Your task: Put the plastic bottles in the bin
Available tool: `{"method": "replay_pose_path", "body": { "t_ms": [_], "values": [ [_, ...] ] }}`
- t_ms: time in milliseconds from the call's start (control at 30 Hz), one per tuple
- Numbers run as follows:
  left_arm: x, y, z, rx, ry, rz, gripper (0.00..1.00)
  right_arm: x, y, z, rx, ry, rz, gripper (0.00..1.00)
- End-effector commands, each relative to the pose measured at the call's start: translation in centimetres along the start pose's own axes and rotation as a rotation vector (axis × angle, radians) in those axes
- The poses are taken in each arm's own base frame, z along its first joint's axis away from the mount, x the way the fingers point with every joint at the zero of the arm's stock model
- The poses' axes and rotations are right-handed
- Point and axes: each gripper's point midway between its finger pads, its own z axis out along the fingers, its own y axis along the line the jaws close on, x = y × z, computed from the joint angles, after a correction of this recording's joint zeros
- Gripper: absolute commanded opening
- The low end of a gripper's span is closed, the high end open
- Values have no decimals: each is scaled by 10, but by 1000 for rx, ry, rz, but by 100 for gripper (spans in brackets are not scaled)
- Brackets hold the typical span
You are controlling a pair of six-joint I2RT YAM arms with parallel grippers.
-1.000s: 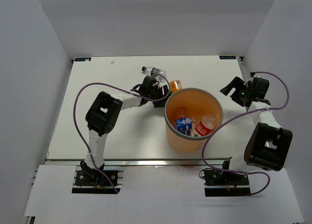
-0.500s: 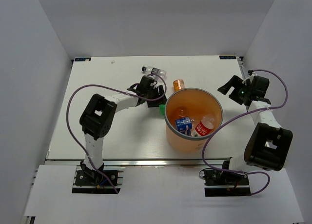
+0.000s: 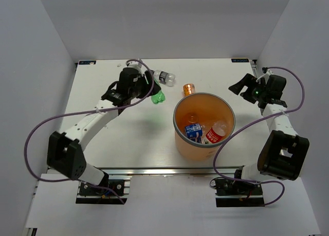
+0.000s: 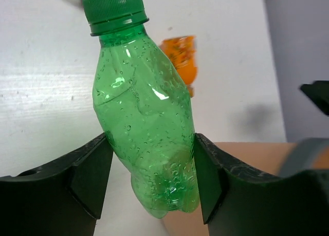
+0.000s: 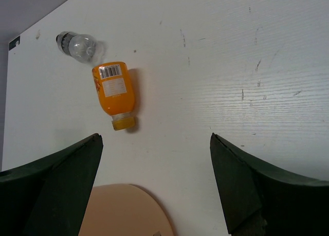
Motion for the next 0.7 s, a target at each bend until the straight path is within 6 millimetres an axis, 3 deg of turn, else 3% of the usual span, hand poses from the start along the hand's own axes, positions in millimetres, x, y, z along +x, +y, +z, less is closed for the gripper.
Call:
{"method": "replay_pose_path", "body": {
  "t_ms": [0, 33, 133, 233, 300, 367, 433, 467, 500, 567, 667],
  "values": [
    [-40, -33, -44, 97, -131, 49, 15, -28, 24, -9, -70, -71, -66, 89],
    [-49, -54, -64, 187, -157, 74, 16, -31, 25, -11, -65, -82, -76, 89],
    [-65, -92, -101, 282, -247, 107, 23, -34, 25, -15, -49, -92, -116, 89],
    [-53, -132, -117, 395, -230, 177, 27, -41, 24, -22, -16, -108, -161, 89],
    [-27, -162, -122, 486, -151, 244, 28, -43, 24, -26, 2, -109, -175, 89],
    [-12, -180, -111, 479, -109, 290, 28, -43, 23, -28, 10, -109, -194, 89],
    [30, -216, -108, 517, -26, 408, 28, -43, 19, -28, 26, -104, -203, 89],
    [32, -216, -101, 498, -8, 412, 28, -43, 19, -28, 30, -105, -211, 89],
    [50, -231, -106, 526, 20, 461, 28, -43, 16, -27, 38, -93, -209, 89],
    [71, -242, -102, 502, 45, 506, 29, -43, 15, -25, 42, -79, -223, 89],
    [86, -243, -100, 478, 65, 534, 38, -44, 11, -19, 42, -56, -235, 89]
  ]
}}
